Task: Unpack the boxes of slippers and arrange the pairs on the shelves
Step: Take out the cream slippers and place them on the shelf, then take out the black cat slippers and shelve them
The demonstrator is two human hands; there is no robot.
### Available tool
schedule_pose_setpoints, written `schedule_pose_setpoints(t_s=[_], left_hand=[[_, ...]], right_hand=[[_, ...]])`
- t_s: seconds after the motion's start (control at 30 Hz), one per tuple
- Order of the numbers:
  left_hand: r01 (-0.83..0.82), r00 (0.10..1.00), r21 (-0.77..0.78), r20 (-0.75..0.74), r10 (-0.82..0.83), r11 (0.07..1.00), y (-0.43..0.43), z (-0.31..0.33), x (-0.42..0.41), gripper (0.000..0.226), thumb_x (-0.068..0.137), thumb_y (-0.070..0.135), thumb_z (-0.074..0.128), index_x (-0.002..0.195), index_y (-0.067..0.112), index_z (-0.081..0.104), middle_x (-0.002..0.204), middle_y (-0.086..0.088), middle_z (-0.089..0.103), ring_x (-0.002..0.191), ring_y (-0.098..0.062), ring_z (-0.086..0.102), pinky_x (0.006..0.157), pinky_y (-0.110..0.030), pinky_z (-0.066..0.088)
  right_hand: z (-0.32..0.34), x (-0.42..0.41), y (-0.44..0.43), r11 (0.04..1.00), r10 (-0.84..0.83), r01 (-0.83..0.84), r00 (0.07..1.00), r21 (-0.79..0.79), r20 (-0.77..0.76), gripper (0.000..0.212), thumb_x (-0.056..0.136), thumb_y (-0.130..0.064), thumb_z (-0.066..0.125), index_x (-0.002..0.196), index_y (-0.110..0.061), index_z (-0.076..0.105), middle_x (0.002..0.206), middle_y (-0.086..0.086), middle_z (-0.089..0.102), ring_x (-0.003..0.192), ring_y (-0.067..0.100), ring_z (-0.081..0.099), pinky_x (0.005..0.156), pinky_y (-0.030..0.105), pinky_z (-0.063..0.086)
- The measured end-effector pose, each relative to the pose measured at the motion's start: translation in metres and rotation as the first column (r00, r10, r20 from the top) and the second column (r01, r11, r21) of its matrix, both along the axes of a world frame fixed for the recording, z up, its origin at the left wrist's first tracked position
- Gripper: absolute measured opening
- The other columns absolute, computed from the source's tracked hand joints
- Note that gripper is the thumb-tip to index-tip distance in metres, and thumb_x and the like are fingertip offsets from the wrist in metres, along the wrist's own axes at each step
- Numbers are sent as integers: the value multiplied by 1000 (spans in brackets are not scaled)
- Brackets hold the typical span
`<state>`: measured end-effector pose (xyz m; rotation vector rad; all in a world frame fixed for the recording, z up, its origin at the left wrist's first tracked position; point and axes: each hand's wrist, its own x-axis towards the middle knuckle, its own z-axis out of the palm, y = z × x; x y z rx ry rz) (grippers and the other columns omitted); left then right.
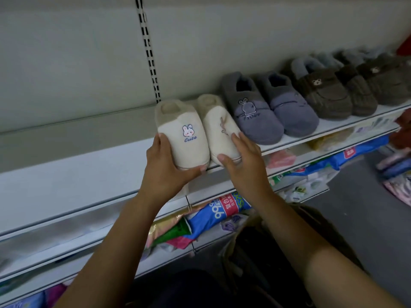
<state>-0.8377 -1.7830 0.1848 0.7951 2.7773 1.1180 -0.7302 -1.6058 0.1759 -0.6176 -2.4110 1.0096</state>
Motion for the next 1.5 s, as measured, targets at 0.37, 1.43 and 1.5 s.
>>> schedule_pose_setpoints(t_s=[0.37, 1.43, 1.5], left_hand=[[14, 999, -29, -36, -15, 999, 13, -8, -40, 124, 67, 81, 69, 158, 17, 14, 168, -5, 13, 150, -25, 28, 116, -44, 36], [313, 889, -117, -314, -334, 943, 57, -105, 211, 51, 92, 32, 65, 134, 3, 60, 141, -16, 57, 131, -37, 52, 114, -47, 37], [313, 905, -146, -255, -341, 938, 65, -128, 246, 52, 91, 32, 64, 135, 4, 60, 140, -17, 58, 129, -38, 53, 113, -48, 39]], right_hand=[[-5, -41, 25, 984, 19, -27, 999, 177, 49, 59, 95, -41, 63, 147, -16, 50, 158, 11, 38, 146, 28, 36, 116, 38, 33], [-98, 250, 94, 970, -9, -52, 969, 238, 246, 64, 89, -52, 56, 139, -11, 57, 148, 11, 51, 138, 27, 45, 117, 38, 32], [-120, 295, 113, 972, -55, -7, 964, 234, 260, 62, 89, -49, 59, 137, -10, 59, 144, 14, 55, 134, 32, 49, 114, 40, 37]])
